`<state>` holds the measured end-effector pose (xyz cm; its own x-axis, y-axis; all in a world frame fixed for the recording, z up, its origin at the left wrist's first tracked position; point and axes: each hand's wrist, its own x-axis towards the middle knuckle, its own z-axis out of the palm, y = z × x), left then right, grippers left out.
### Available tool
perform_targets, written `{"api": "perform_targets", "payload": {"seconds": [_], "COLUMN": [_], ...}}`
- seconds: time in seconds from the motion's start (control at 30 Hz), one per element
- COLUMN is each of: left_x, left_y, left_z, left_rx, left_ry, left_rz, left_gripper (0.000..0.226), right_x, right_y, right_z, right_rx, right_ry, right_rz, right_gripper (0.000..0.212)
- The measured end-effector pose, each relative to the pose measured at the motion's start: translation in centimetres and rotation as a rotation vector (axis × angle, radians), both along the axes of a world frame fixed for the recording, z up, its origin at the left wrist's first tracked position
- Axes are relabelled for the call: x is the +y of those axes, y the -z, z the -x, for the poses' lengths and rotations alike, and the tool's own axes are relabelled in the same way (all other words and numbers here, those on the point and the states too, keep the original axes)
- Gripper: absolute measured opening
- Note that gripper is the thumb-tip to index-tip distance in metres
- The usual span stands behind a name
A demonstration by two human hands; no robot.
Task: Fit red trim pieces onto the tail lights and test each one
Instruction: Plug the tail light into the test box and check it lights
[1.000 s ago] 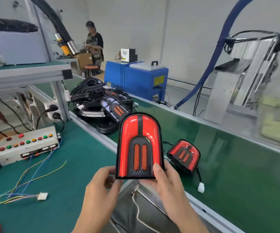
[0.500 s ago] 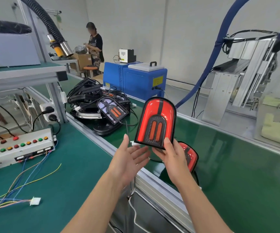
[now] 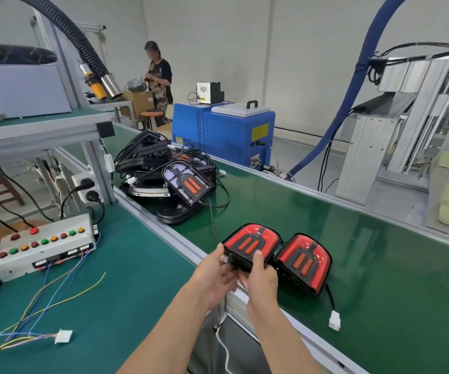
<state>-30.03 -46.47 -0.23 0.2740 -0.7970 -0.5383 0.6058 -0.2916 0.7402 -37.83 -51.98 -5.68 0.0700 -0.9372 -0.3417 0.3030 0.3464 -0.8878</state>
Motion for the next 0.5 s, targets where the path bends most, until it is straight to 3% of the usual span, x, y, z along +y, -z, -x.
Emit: {"api": "perform_targets", "payload": {"seconds": [0.17,0.27,0.33,0.43,0.5], "left_x": [-1.1,-1.5,-1.5,-1.0,-0.5], "left_y": [-0.1,-0.5,-0.6,-0.4,-0.3], "left_z": [0.4,0.5,0.5,0.4,0.2], "left_rx": [0.115,0.192,0.223,0.252,0.252], "left_ry": [-0.050,-0.086,-0.116,-0.153,-0.167], "left_rz": [0.061,0.124,0.167,0.187,0.189], "left_gripper": [0.045,0.041,0.049,0.081,0.086], "right_x": [-1.2,-1.1,-0.5,0.8,1.9], "right_y": [0.1,-0.7,-1.2,-1.6,-1.8], "right_z": [-0.1,-0.6,-1.1,-1.0,-0.3], "right_rx": [0.083,-0.006,-0.098,-0.117,-0.110], "right_ry": [0.029,0.089,0.150,0.184,0.180], "right_rz": [-0.061,-0.114,-0.133,-0.127,-0.128], "right_gripper": [0.050,0.055,0.060,0.067,0.066]}}
